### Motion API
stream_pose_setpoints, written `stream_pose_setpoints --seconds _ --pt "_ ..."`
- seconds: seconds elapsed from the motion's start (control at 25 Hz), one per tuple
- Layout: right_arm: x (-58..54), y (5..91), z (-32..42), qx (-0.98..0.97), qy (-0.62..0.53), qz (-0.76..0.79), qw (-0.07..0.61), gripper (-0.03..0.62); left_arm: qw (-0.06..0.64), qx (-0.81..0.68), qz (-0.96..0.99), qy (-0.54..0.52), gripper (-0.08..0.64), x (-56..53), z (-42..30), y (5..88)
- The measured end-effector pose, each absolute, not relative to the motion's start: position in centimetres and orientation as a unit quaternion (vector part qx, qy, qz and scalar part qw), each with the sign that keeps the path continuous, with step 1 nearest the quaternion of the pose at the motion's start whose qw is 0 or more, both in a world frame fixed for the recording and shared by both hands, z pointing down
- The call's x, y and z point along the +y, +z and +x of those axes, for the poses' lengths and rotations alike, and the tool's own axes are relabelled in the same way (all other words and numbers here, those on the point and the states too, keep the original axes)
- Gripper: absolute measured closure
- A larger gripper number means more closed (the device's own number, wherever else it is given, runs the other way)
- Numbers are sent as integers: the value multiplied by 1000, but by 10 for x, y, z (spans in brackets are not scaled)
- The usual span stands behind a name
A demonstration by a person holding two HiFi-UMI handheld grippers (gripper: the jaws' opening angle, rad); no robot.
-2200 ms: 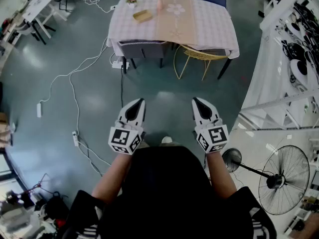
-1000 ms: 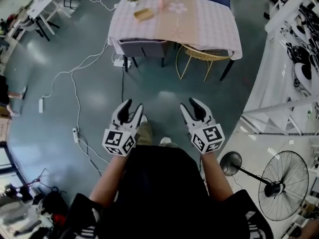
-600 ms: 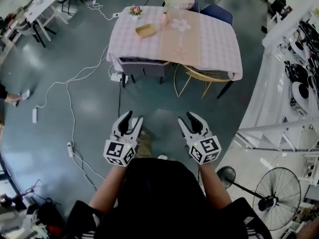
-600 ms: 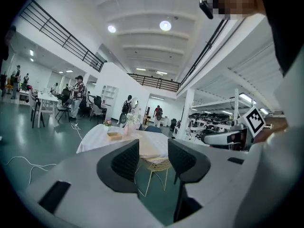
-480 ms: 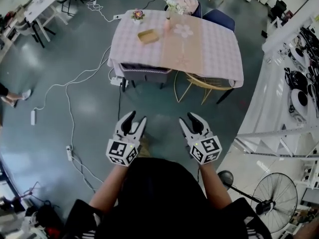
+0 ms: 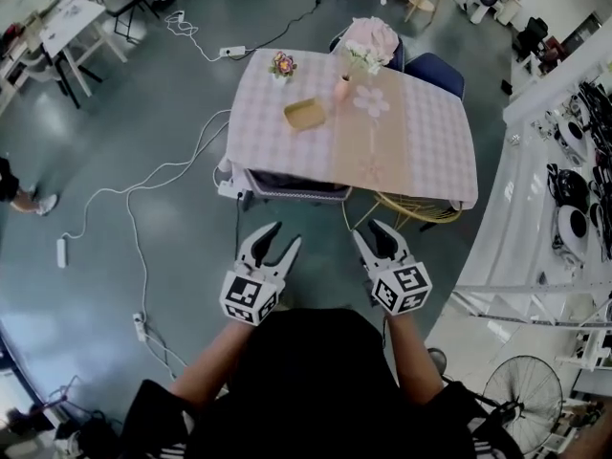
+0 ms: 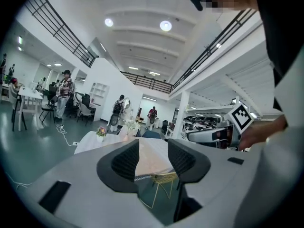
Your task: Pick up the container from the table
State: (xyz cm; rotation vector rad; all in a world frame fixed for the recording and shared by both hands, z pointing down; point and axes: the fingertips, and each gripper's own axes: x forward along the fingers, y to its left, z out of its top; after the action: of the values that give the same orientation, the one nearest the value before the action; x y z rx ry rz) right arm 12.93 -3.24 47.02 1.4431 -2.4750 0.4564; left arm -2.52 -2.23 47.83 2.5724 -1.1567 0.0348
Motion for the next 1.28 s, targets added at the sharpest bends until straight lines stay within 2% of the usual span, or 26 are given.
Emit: stream_pose_setpoints --seconds 0.44,0.92,1.28 --pt "-150 516 82 -857 174 457 165 454 185 -427 885 1 393 -101 -58 500" --pt "-353 597 38 -882 213 368 206 453 227 -496 838 31 393 -226 -69 518" --pt "-447 718 -6 -863 278 321 273 453 265 -533 802 47 394 -299 -85 549"
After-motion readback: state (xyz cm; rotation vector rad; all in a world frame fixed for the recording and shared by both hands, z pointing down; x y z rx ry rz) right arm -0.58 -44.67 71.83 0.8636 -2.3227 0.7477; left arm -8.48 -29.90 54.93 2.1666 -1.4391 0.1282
